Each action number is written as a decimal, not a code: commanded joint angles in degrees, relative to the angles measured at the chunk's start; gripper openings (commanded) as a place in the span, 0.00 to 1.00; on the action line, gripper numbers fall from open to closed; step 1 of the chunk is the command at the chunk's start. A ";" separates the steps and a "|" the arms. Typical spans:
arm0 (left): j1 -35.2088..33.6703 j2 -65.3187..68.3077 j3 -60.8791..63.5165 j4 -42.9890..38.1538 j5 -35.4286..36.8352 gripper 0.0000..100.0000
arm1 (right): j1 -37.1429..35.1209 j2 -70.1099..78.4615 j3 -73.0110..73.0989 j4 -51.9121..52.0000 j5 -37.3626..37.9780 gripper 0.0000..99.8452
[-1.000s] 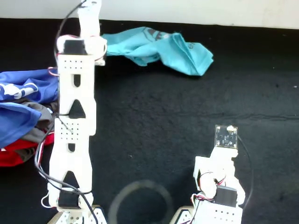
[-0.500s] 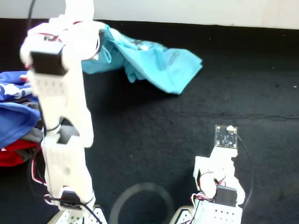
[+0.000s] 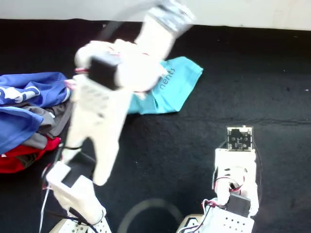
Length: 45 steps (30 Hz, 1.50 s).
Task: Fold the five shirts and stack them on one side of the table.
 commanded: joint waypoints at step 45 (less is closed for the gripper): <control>-43.47 -9.36 26.59 0.09 4.75 0.19 | -25.01 54.29 -58.42 18.59 -14.24 0.20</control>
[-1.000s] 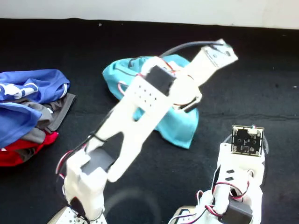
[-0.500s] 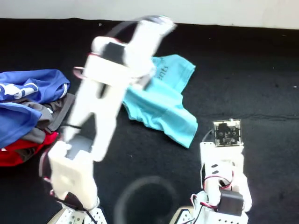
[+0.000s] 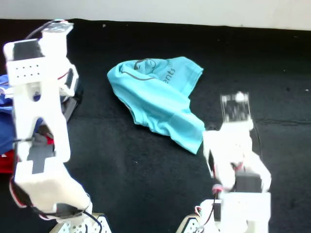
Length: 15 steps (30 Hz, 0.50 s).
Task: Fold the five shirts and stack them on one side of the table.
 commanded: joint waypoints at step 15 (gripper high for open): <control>-10.68 -32.40 43.21 -11.25 0.26 0.19 | -20.70 60.00 -27.38 -2.33 -1.32 0.20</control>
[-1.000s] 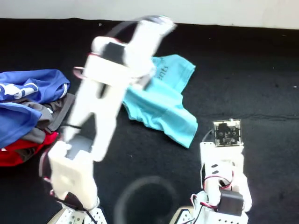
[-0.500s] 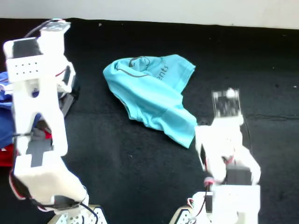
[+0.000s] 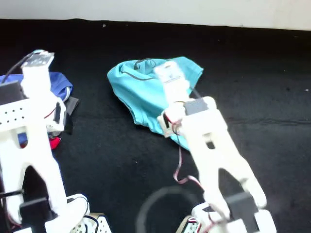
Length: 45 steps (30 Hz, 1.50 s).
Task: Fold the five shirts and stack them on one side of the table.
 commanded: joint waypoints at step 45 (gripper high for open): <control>26.51 -0.84 4.70 -23.56 0.62 0.19 | 31.08 -4.62 -54.11 12.62 -0.09 0.01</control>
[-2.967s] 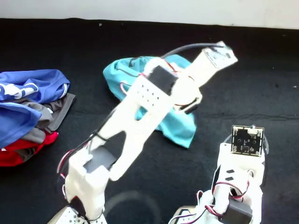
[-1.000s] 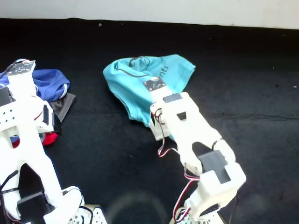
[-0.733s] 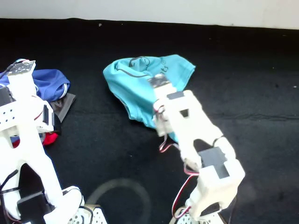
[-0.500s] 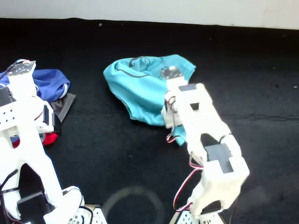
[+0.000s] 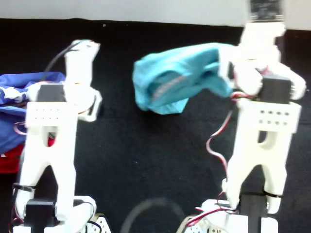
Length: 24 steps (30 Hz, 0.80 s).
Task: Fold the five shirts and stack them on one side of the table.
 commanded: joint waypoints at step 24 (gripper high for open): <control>24.75 48.04 -30.37 -18.20 0.62 0.19 | 20.79 6.20 -4.44 5.14 1.32 0.01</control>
